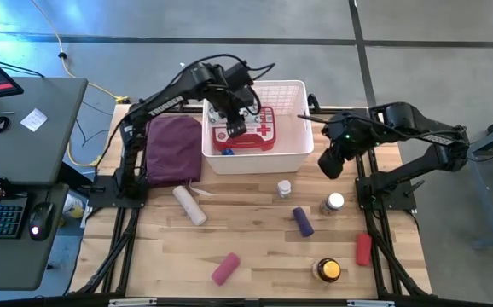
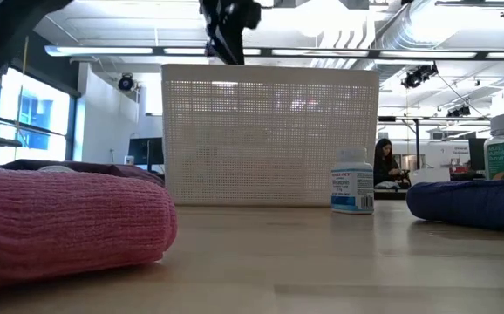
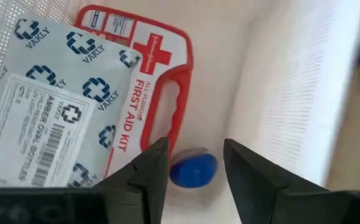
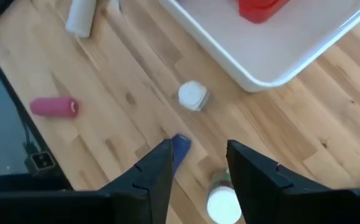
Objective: Pick & place medical supplies in basket/bin
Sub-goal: Put the green pill bottle into the white bin
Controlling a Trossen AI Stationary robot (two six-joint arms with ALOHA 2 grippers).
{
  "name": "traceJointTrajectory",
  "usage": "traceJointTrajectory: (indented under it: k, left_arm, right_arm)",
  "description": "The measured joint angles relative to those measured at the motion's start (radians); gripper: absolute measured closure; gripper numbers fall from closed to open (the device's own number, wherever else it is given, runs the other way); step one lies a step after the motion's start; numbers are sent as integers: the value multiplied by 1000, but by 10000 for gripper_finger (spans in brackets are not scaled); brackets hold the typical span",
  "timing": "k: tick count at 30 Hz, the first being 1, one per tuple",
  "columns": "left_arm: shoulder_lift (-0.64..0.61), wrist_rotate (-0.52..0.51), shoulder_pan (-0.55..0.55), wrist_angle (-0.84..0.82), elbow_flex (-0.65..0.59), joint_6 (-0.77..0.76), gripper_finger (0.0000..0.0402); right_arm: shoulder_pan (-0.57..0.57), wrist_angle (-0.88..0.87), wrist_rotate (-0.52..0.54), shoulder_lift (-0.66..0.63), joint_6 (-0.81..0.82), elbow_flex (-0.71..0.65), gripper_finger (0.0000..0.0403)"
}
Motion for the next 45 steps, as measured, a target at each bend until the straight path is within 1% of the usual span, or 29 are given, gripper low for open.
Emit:
traceJointTrajectory:
  k: [3,7,9,13,18,22,29,33,36,39,45]
  left_arm:
    - [-28,3,-16,9,0,-39,224]
    - [-59,3,-55,16,0,-103,229]
    - [-77,3,-82,27,0,-134,229]
    - [-104,5,-150,66,0,-196,229]
    - [-129,11,-230,96,0,-297,231]
    - [-138,-19,-313,127,0,-406,231]
    - [-138,-122,-491,133,-1,-581,231]
    - [-138,-175,-575,210,-1,-671,231]
    - [-144,-196,-609,306,-1,-693,231]
    - [-154,-220,-618,381,0,-693,231]
    - [-150,-229,-613,417,-1,-693,231]
  right_arm:
    - [15,-3,-2,0,-11,0,247]
    - [29,-3,2,3,-93,0,222]
    - [33,-2,23,4,-125,0,214]
    - [33,2,61,4,-55,0,209]
    - [88,6,56,4,-51,0,213]
    - [148,8,83,4,-36,0,222]
    - [234,7,79,4,-4,0,242]
    - [275,3,102,4,13,0,252]
    - [300,-20,104,4,27,0,257]
    - [320,-35,106,4,27,0,260]
    - [336,-34,128,4,52,0,261]
